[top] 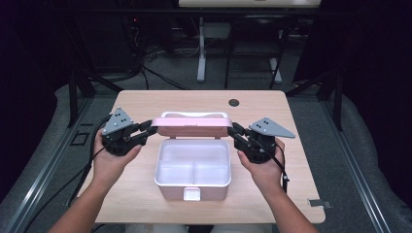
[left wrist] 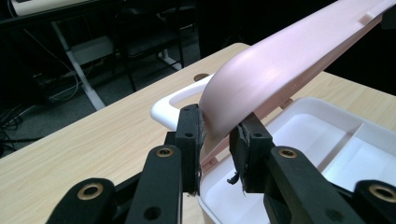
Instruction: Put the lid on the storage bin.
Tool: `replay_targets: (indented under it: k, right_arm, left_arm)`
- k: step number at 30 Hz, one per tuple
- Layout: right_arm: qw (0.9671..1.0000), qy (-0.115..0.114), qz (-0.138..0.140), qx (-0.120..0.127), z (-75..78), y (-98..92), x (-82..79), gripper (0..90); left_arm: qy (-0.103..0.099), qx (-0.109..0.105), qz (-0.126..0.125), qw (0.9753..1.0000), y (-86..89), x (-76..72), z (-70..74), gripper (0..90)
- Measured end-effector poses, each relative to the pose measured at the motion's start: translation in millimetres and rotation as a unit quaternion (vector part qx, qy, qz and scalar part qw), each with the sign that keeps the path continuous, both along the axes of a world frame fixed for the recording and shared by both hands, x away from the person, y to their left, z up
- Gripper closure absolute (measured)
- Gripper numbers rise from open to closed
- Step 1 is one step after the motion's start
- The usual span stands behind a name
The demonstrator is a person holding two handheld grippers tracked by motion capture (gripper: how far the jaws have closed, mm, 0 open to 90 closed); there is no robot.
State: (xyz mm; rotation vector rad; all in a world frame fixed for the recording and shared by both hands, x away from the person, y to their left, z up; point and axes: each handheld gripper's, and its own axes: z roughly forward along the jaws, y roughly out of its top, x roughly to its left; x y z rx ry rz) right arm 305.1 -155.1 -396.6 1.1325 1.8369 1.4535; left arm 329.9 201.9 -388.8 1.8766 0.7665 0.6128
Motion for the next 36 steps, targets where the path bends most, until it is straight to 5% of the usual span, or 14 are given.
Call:
replay_targets:
  k: [36]
  right_arm:
    - [0.9990, 0.017, 0.041, -0.007, -28.6, -8.2, -41.6, 76.3]
  left_arm:
    - [0.019, -0.002, -0.024, 0.9995, 14.9, -42.6, -27.7, 74.7]
